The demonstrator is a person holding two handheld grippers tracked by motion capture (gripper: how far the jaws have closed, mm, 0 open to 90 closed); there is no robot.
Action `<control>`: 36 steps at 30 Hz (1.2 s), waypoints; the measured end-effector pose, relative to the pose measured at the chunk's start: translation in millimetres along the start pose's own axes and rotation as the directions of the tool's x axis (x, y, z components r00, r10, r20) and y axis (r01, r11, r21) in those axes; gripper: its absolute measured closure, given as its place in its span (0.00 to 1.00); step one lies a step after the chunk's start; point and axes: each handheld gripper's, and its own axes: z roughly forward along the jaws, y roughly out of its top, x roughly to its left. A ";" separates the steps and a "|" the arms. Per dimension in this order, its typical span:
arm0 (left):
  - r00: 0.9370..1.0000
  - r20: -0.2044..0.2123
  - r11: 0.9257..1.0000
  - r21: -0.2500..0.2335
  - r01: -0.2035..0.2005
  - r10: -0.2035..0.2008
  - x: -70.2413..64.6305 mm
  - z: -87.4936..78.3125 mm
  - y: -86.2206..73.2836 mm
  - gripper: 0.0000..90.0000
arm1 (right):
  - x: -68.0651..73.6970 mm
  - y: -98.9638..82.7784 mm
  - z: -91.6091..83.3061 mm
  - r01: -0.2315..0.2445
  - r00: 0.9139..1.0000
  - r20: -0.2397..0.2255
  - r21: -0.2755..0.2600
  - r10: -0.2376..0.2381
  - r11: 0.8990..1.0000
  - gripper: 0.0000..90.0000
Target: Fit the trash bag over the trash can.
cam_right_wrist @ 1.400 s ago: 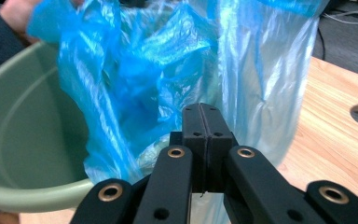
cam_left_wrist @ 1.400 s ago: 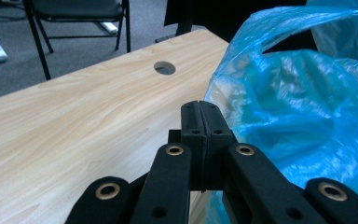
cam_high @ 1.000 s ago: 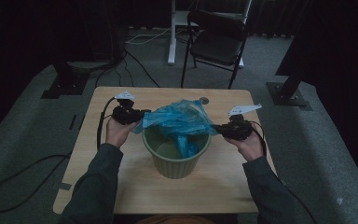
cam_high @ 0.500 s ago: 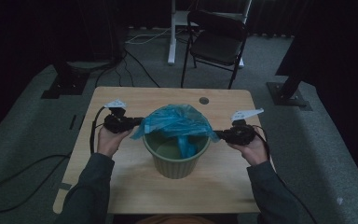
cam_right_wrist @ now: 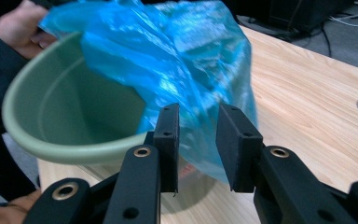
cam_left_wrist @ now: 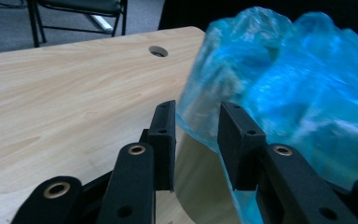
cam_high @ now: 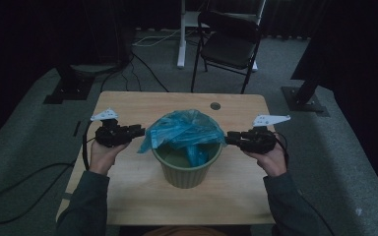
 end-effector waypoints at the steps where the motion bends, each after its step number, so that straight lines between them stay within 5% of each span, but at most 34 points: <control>1: 1.000 0.010 1.000 -0.005 -0.003 0.003 -2.1 -0.9 -1.7 0.73 | -0.4 0.4 0.8 -0.008 1.000 -0.024 -0.005 0.008 1.000 0.76; 6: 0.999 0.054 1.000 -0.012 -0.003 0.004 -8.6 -5.1 -8.8 0.72 | -0.6 -1.3 5.1 -0.012 0.998 -0.054 0.019 0.013 1.000 0.76; 16: 0.994 0.103 0.999 0.019 -0.042 0.040 -26.4 -9.3 -23.0 0.71 | 5.2 -4.2 3.9 0.018 0.993 -0.121 0.046 -0.013 0.999 0.99; 36: 0.981 0.185 0.998 0.005 -0.067 0.065 -45.6 -9.3 -35.5 0.90 | 17.7 -18.2 3.2 0.063 0.976 -0.213 0.081 -0.045 0.995 1.00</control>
